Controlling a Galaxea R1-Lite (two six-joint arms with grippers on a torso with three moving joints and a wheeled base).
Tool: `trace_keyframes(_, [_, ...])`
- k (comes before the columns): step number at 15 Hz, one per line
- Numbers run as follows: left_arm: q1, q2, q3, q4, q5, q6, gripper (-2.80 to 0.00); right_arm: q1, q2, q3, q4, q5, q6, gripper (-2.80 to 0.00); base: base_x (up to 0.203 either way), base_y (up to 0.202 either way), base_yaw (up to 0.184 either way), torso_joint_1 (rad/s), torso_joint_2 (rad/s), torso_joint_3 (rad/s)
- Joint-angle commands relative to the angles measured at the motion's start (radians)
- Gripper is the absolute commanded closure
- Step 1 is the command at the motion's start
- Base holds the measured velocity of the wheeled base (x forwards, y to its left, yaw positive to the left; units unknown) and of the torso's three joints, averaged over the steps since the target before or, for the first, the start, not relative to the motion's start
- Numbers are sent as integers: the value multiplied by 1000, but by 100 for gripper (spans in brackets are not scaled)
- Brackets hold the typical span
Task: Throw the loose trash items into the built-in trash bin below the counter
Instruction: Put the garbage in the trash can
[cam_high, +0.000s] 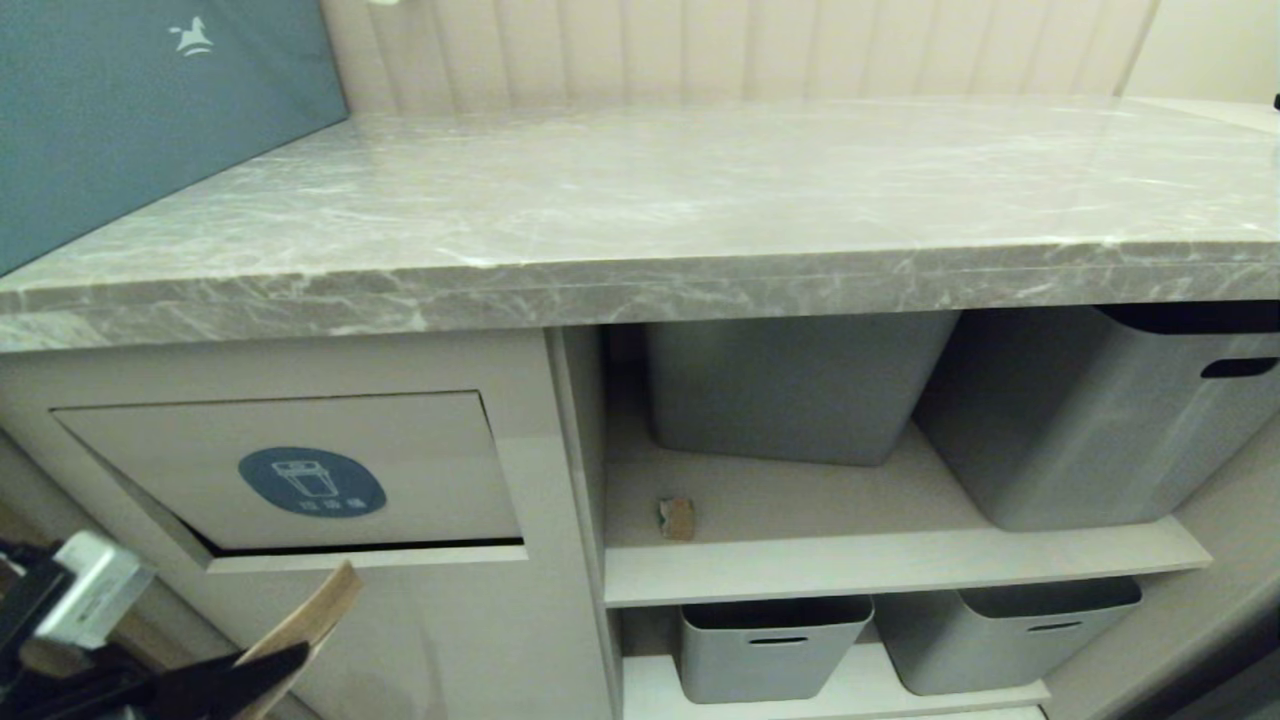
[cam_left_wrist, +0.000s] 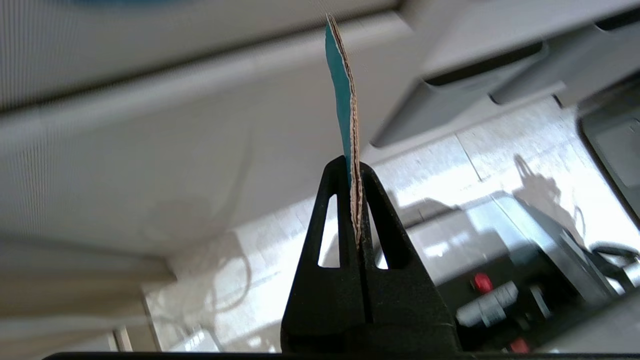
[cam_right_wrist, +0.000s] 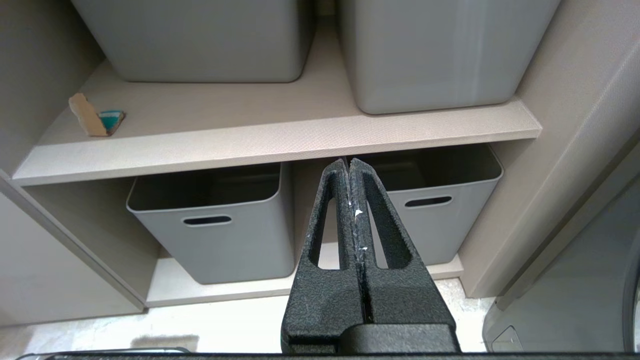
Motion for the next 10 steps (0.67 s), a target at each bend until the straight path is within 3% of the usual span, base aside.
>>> trace_keyframes(1, [0, 242, -21, -125, 1, 2, 0, 0, 2, 2, 0, 0, 0, 0, 0, 0, 0, 0, 0, 0])
trace_keyframes(5, [0, 562, -29, -641, 24, 2, 0, 1, 2, 2, 0, 0, 0, 0, 0, 0, 0, 0, 0, 0])
trace_keyframes(6, [0, 603, -27, -719, 25, -1, 0, 0, 2, 2, -1, 0, 0, 0, 0, 0, 0, 0, 0, 0])
trace_keyframes(10, [0, 691, -30, -820, -13, -17, 0, 0, 2, 2, -1, -1, 0, 0, 0, 0, 0, 0, 0, 0])
